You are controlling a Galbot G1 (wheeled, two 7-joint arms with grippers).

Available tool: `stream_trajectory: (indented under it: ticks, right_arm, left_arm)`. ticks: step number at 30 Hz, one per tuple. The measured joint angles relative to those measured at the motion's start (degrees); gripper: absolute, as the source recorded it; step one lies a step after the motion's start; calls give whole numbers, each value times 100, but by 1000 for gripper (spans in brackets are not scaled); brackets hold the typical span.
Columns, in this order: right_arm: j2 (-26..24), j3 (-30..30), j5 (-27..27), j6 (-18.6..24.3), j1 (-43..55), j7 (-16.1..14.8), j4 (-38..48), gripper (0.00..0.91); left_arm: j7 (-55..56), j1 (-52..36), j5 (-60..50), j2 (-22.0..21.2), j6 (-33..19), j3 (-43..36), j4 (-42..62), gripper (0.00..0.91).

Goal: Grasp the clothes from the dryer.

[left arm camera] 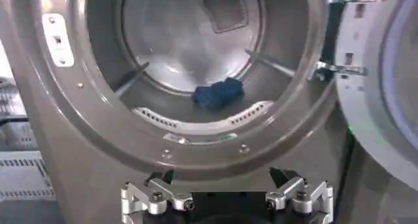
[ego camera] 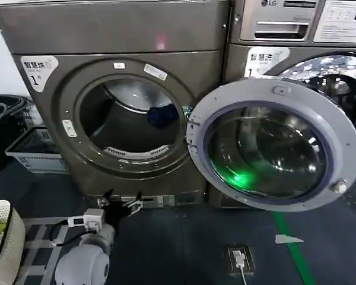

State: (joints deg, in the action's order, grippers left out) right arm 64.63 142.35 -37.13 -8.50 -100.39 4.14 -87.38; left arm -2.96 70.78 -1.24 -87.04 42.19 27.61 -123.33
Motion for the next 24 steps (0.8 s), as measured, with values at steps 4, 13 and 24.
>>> stream_trajectory:
  ticks: [4,13,24]
  right_arm:
    - [15,-21,0,3,2,2,-17,907]
    - [48,-42,2,12,4,7,-61,907]
    - [60,-38,10,8,24,17,-41,907]
  left_arm:
    - [2,-20,2,4,0,-7,9,907]
    - [22,-65,4,15,0,-10,56,907]
    - [18,-47,-9,4,0,-55,60,907]
